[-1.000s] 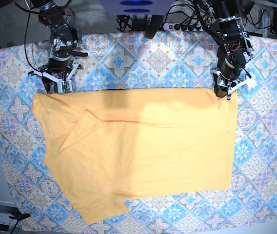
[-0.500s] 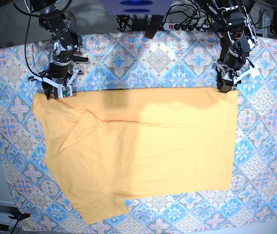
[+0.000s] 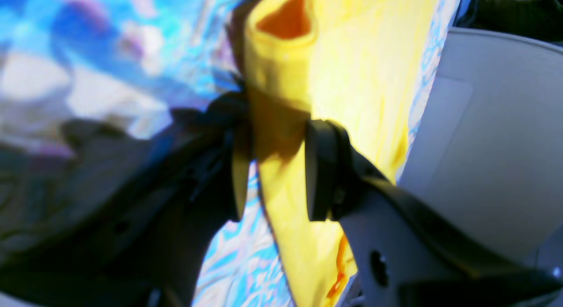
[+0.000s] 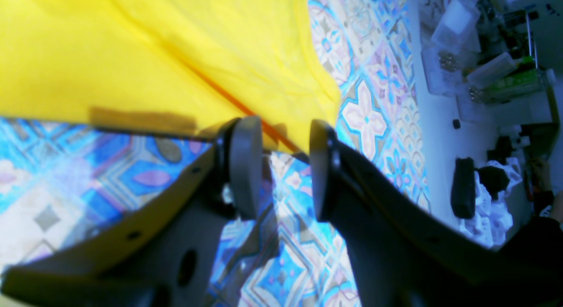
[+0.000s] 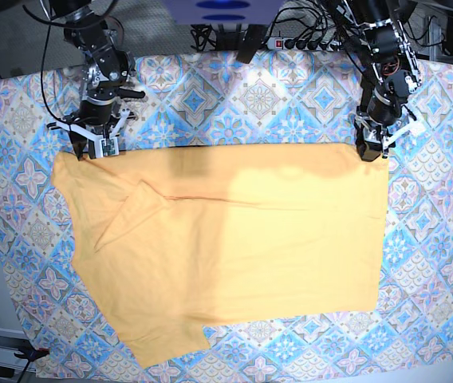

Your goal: Fold the T-shirt properly

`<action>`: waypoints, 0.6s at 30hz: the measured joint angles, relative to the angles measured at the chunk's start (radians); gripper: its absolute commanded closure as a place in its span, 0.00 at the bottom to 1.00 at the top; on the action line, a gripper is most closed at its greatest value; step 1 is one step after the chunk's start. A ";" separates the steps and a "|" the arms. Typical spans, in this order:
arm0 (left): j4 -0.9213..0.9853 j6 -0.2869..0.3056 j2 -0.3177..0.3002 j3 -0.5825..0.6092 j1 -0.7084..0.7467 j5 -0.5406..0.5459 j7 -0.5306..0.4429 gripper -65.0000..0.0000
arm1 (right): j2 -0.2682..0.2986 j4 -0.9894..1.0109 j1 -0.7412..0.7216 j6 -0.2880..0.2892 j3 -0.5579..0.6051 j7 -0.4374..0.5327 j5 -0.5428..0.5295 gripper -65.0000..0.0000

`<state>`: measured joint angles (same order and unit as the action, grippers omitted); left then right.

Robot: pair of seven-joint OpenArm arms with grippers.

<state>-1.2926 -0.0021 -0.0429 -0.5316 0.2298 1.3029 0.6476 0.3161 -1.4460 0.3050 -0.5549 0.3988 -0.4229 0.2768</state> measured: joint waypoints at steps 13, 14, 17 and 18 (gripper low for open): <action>0.004 -0.010 0.004 0.000 -0.035 -0.008 0.011 0.79 | 0.000 0.000 0.003 0.000 0.000 0.003 0.000 0.72; 0.004 -0.010 0.004 0.000 -0.035 -0.009 0.011 0.85 | 0.000 0.000 0.003 0.000 0.000 0.002 0.000 0.72; 0.005 -0.012 0.004 0.000 -0.031 -0.007 0.011 1.00 | 0.000 0.000 0.003 0.000 0.000 0.003 0.000 0.72; 0.005 -0.013 0.004 0.000 -0.030 -0.008 0.011 1.00 | 0.000 0.000 0.003 0.000 0.000 0.003 0.000 0.72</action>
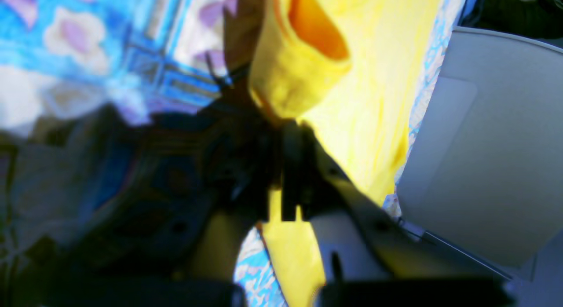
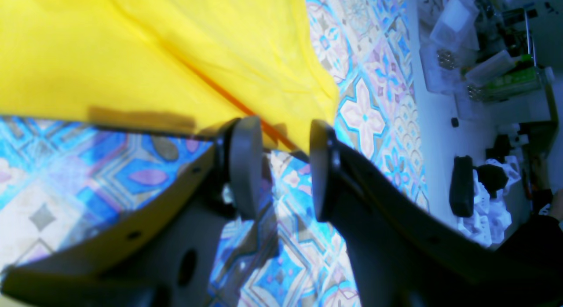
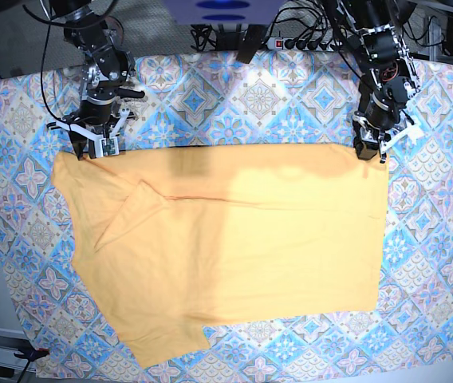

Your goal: Fold the T-shirt properly

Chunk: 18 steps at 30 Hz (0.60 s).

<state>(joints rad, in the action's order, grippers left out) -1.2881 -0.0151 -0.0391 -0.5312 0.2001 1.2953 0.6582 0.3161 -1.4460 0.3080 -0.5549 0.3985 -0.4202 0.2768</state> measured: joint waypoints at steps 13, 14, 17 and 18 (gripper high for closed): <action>-0.047 0.002 -0.003 0.005 0.065 0.036 0.007 1.00 | 0.031 -0.002 0.001 0.002 0.004 -0.075 0.000 0.56; -0.048 -0.002 -0.004 0.005 0.066 0.030 0.006 1.00 | 0.042 0.000 0.000 0.000 0.003 -0.075 0.000 0.55; -0.054 -0.003 -0.003 0.006 0.060 0.030 0.007 1.00 | 0.065 0.028 -0.006 0.001 -0.001 -0.074 0.000 0.48; -0.054 -0.002 -0.003 0.006 0.060 0.031 0.007 1.00 | 0.075 0.045 -0.013 0.005 0.003 -0.075 0.000 0.46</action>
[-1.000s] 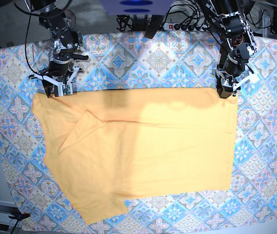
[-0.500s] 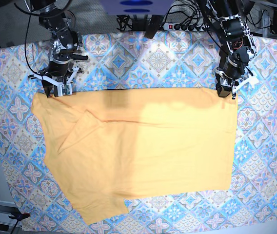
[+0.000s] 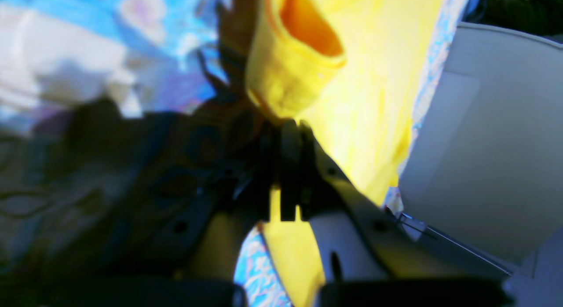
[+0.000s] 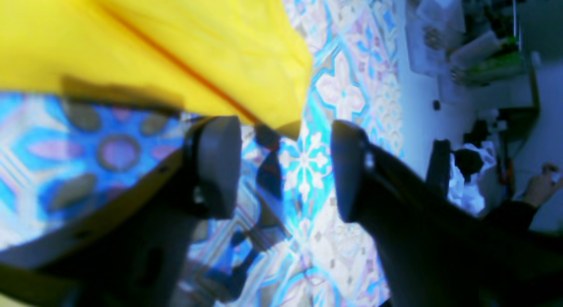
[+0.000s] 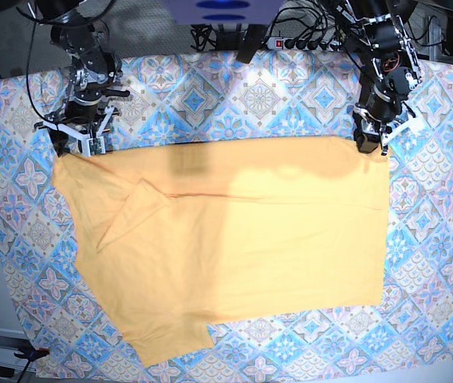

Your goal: Fold the T-shirt properly

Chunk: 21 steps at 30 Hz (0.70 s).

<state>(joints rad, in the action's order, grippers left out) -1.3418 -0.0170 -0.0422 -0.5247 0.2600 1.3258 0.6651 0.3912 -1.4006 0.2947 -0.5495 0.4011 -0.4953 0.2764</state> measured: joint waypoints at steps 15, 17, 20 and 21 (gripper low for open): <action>0.000 0.004 -0.002 0.002 0.003 0.000 -0.003 1.00 | 0.102 0.094 -0.131 -0.001 0.207 -0.002 0.000 0.45; 0.000 0.003 -0.002 0.002 0.004 0.000 -0.003 1.00 | 0.102 0.127 -0.156 0.009 0.221 0.004 0.000 0.45; 0.000 0.003 -0.002 0.002 0.003 0.000 -0.003 1.00 | 0.100 0.169 -0.185 0.051 0.220 0.014 0.002 0.45; 0.000 0.003 -0.002 0.002 0.003 0.000 -0.003 1.00 | 0.100 0.178 -0.190 0.060 0.221 0.020 0.009 0.45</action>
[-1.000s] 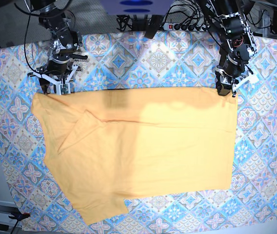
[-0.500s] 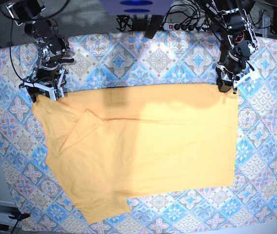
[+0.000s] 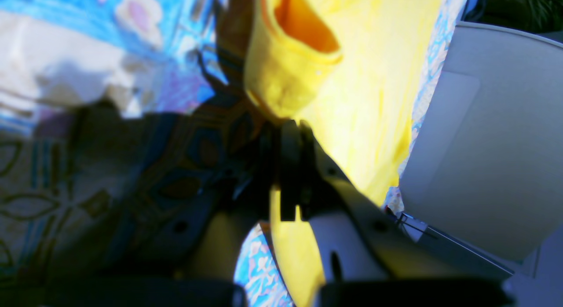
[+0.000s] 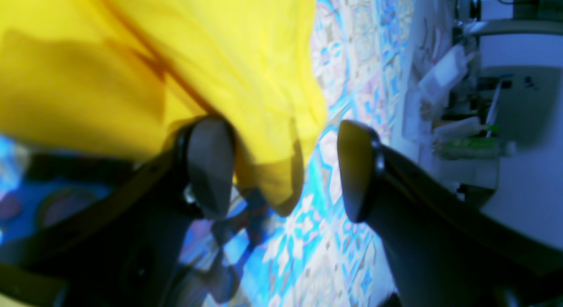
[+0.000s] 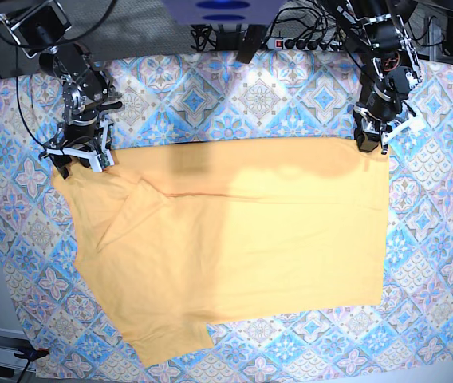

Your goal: Fold the T-shirt properly

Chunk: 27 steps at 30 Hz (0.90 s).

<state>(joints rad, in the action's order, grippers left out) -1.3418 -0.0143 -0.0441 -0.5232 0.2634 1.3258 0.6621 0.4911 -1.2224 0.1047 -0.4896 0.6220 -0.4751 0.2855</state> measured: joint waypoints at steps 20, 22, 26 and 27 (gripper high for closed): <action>0.000 0.001 0.002 0.000 -0.003 -0.006 0.000 1.00 | -0.005 -0.461 0.232 0.053 -0.320 -0.026 -0.364 0.45; 0.000 0.000 0.002 0.000 -0.003 -0.008 0.001 1.00 | -0.011 -0.503 0.240 0.102 -0.388 -0.028 -0.572 0.45; 0.000 0.000 0.002 0.000 -0.003 -0.008 0.000 1.00 | -0.002 -0.525 0.242 0.164 -0.518 -0.028 -0.911 0.45; 0.000 0.000 0.002 0.000 -0.003 -0.008 0.000 1.00 | -0.001 -0.525 0.242 0.168 -0.542 -0.048 -0.976 0.45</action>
<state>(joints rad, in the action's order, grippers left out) -1.3422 -0.0147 -0.0418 -0.5232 0.2607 1.3182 0.6621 0.4900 -1.7470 0.3470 -0.3214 0.0803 -0.5228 -0.6907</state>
